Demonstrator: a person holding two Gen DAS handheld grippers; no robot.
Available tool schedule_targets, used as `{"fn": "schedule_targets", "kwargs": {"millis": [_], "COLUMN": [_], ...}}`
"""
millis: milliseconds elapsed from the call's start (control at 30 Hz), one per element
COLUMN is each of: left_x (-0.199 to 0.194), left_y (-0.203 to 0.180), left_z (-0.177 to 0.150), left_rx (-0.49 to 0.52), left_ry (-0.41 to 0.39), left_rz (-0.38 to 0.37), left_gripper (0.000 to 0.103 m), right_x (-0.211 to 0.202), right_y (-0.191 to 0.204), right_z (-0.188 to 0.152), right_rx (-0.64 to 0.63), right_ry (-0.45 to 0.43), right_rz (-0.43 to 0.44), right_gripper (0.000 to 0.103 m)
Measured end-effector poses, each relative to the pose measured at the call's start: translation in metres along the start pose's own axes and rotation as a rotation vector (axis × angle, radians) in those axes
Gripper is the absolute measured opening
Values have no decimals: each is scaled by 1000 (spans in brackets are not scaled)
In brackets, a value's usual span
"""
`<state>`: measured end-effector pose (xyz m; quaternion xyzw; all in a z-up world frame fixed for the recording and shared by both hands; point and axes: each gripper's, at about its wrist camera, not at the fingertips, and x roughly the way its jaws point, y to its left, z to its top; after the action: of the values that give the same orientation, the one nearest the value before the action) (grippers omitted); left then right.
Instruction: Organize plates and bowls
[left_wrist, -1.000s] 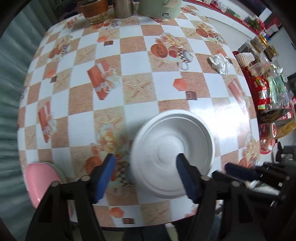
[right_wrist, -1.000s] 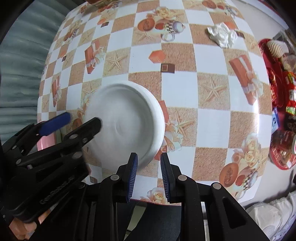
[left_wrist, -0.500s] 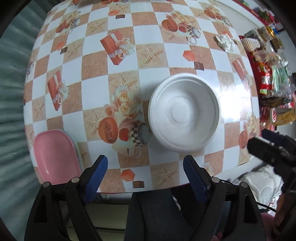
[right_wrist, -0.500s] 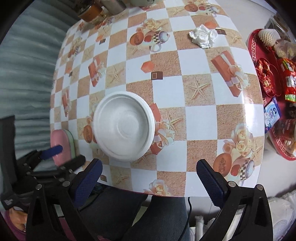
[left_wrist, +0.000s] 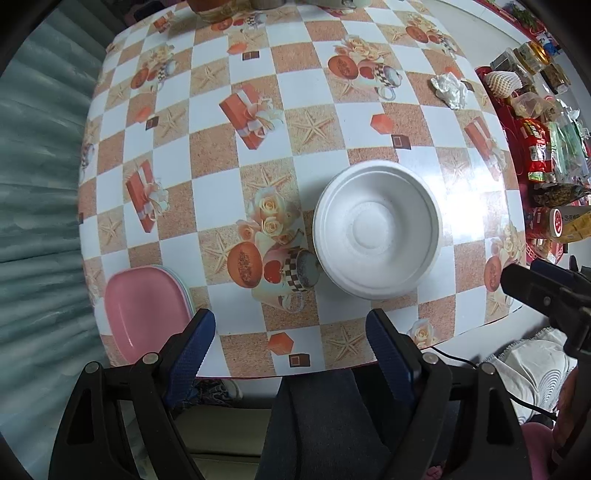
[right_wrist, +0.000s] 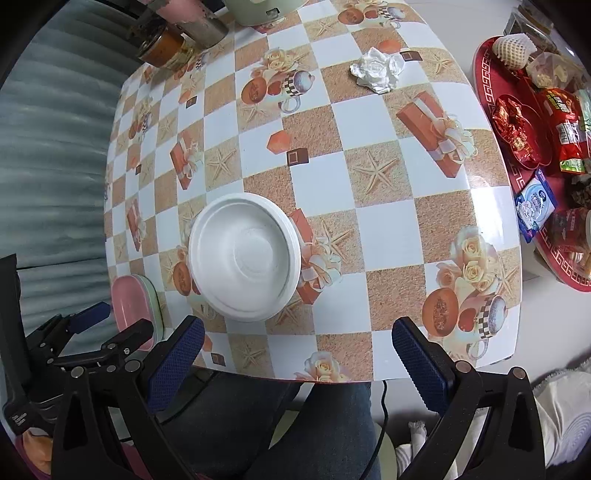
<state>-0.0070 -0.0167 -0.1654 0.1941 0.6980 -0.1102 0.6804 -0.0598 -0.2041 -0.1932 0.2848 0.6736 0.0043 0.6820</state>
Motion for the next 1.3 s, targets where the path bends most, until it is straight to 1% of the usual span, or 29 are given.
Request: {"fn": "schedule_targets", "kwargs": {"millis": [267, 500, 667, 967, 1300], "left_x": [-6, -9, -11, -9, 5], "left_y": [-10, -25, -31, -33, -36], "left_z": [1, 5, 9, 12, 11], "left_rx": [8, 41, 48, 18, -40], "left_ry": [-10, -18, -27, -24, -6], "left_rz": [2, -5, -18, -69, -146], "left_gripper": [86, 86, 86, 86, 86], "right_x": [-8, -14, -21, -25, -22], "right_y": [-10, -26, -31, -35, -39], "right_z": [-4, -6, -4, -2, -3], "right_rx": [10, 46, 45, 36, -3], "right_ry": [-17, -22, -33, -22, 24], "right_rz": [4, -7, -19, -54, -126], "right_gripper": [102, 102, 102, 102, 102]}}
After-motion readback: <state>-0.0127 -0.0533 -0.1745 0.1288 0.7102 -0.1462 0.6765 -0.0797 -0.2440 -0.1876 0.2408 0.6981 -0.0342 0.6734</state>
